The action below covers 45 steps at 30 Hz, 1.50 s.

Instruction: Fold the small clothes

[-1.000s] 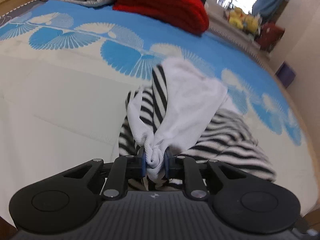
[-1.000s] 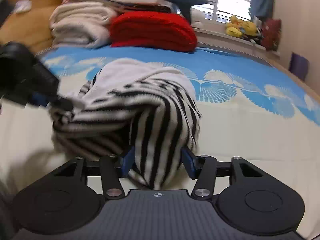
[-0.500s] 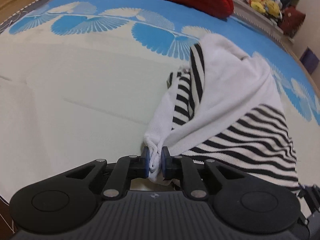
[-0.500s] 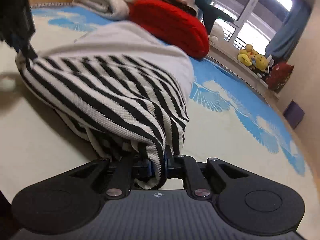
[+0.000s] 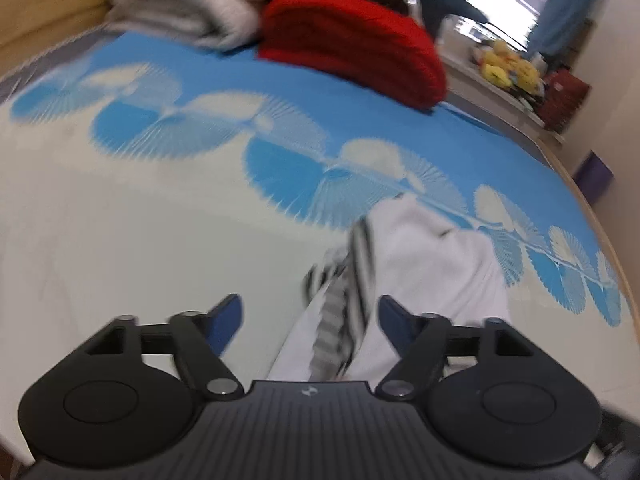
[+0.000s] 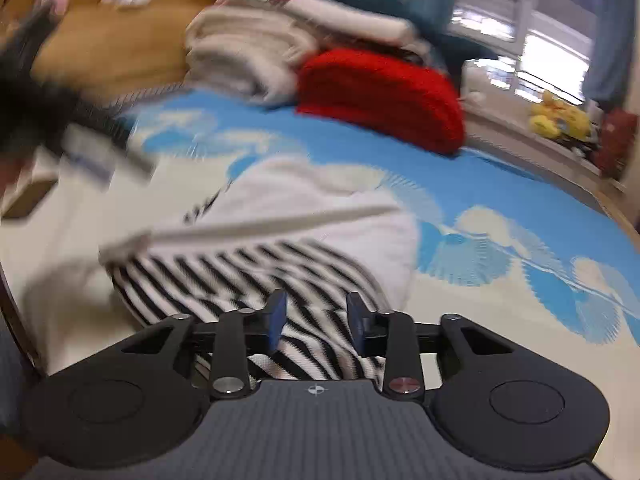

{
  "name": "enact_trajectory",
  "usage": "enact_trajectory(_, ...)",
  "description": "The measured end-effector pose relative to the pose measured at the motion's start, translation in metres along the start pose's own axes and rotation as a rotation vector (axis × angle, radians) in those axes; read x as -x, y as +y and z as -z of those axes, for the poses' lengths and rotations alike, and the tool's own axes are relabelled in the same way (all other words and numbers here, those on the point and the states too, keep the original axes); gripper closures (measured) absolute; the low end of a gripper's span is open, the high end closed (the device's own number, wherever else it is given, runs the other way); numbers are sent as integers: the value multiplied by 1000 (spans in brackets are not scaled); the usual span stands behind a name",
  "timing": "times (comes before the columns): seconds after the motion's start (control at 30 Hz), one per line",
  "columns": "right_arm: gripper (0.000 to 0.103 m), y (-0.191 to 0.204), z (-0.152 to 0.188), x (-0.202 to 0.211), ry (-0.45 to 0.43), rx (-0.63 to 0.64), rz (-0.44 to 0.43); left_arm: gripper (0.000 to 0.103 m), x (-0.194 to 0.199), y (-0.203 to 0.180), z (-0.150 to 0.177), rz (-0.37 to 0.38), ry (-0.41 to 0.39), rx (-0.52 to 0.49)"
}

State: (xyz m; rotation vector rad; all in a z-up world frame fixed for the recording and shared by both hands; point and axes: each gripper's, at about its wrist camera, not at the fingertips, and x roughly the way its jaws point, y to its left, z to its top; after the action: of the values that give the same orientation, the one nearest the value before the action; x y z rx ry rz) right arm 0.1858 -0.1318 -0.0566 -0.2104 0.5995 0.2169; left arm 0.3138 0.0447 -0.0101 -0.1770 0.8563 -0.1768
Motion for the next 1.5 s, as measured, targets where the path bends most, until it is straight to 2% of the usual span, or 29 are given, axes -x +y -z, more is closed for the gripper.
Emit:
enact_trajectory(0.03, 78, 2, 5, -12, 32, 18, -21, 19, -9, -7, -8, -3, -6, -25)
enact_trajectory(0.1, 78, 2, 17, -30, 80, 34, -56, 19, -35, -23, -22, 2, -5, -77)
enact_trajectory(0.2, 78, 2, 23, -40, 89, 31, -84, 19, -70, -41, -32, 18, -3, -131)
enact_trajectory(0.33, 77, -15, 19, -50, 102, -56, -169, 19, -104, -64, -36, 9, -10, -234)
enact_trajectory(0.37, 77, -19, 19, -51, 103, -74, -188, 26, -112, -68, -36, 6, 0, -250)
enact_trajectory(0.4, 77, -23, 18, -52, 105, -92, -204, 42, -118, -70, -35, 10, 8, -257)
enact_trajectory(0.43, 77, -26, 18, -54, 108, -112, -222, 97, -125, -71, -34, 36, 24, -267)
enact_trajectory(0.47, 77, -29, 18, -54, 110, -127, -233, 98, -128, -69, -34, 52, 43, -261)
enact_trajectory(0.6, 77, -36, 17, -55, 125, -171, -275, 98, -134, -49, -52, 20, 30, -159)
enact_trajectory(0.63, 77, -37, 17, -54, 131, -174, -286, 98, -140, -41, -57, 21, 47, -121)
enact_trajectory(0.7, 77, -38, 18, -54, 139, -167, -309, 99, -156, -25, -61, -42, 70, -77)
enact_trajectory(0.77, 77, -38, 20, -54, 145, -149, -319, 99, -173, -15, -61, -31, 113, -46)
enact_trajectory(0.93, 77, -34, 25, -50, 127, -102, -323, 99, -180, -23, -58, -62, 102, -87)
enact_trajectory(1.0, 77, -34, 25, -48, 116, -104, -325, 93, -171, -22, -60, -45, 83, -76)
enact_trajectory(1.03, 77, -34, 26, -46, 107, -107, -327, 84, -162, -21, -59, -34, 77, -67)
enact_trajectory(1.07, 73, -35, 26, -44, 97, -116, -331, 61, -152, -18, -59, -41, 73, -50)
enact_trajectory(1.1, 71, -37, 26, -42, 89, -133, -341, 47, -138, -15, -57, -54, 61, -35)
enact_trajectory(1.13, 66, -41, 23, -39, 82, -158, -354, 25, -121, -12, -53, -72, 42, -23)
enact_trajectory(1.17, 60, -45, 21, -34, 72, -189, -372, 18, -102, -10, -47, -107, 19, -9)
enact_trajectory(1.27, 56, -59, 18, -11, 10, -249, -400, 14, -48, -6, -26, -172, -40, 1)
enact_trajectory(1.33, 58, -53, 22, -4, 27, -172, -384, 9, -20, -3, 0, -170, -55, 25)
enact_trajectory(1.4, 60, -37, 32, -8, 93, -70, -364, 9, -6, -2, 31, -158, -25, 43)
enact_trajectory(1.5, 60, -10, 43, -10, 83, 75, -293, 9, -1, -2, 76, -126, 64, 90)
